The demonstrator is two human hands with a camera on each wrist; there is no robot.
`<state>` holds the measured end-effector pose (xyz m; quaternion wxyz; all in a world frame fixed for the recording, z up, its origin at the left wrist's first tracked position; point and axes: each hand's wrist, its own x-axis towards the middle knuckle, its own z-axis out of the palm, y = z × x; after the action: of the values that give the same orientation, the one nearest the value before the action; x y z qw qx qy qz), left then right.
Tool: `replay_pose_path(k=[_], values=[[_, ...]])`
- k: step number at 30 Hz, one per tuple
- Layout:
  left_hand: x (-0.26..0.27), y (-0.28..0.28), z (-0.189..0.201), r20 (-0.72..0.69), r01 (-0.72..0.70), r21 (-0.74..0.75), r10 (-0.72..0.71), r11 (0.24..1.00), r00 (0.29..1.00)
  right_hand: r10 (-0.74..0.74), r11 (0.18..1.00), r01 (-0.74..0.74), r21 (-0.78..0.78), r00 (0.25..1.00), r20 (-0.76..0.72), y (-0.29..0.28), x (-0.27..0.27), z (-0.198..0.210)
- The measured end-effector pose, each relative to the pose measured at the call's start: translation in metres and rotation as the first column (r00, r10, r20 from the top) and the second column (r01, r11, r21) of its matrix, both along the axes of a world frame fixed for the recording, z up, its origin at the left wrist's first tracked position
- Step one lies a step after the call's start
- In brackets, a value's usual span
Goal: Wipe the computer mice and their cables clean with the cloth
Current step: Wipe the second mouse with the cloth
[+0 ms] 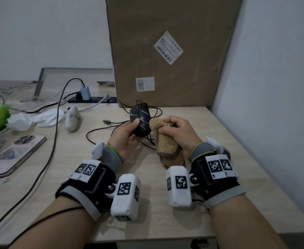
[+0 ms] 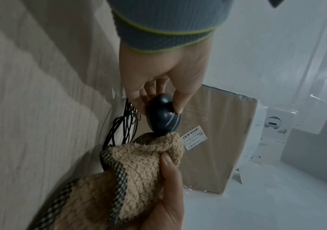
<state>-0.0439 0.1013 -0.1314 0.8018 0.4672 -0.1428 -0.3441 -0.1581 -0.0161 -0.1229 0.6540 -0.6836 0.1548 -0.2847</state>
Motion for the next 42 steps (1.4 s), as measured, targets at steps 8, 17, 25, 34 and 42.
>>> replay_pose_path(k=[8, 17, 25, 34, 42], values=[[0.000, -0.001, -0.003, 0.107, 0.015, 0.017, -0.017, 1.000, 0.994, 0.004, 1.000, -0.004, 0.021, 1.000, 0.018, 0.002, 0.001, -0.004], [-0.006, 0.000, -0.003, 0.199, 0.077, 0.126, -0.101, 0.989, 0.975, -0.184, 0.983, 0.184, 0.016, 0.982, 0.038, -0.006, 0.003, -0.004], [-0.013, 0.000, -0.003, 0.280, 0.170, 0.184, -0.217, 0.968, 0.935, -0.390, 0.920, 0.388, 0.058, 0.920, 0.037, -0.018, 0.002, -0.005], [-0.012, 0.000, -0.004, 0.292, 0.086, 0.143, -0.125, 0.986, 0.948, -0.297, 0.949, 0.299, -0.098, 0.954, 0.031, -0.010, 0.005, -0.005], [-0.002, -0.001, -0.006, 0.122, 0.002, 0.016, -0.004, 1.000, 0.993, -0.011, 0.987, -0.003, -0.162, 0.997, -0.082, 0.005, 0.004, -0.006]])
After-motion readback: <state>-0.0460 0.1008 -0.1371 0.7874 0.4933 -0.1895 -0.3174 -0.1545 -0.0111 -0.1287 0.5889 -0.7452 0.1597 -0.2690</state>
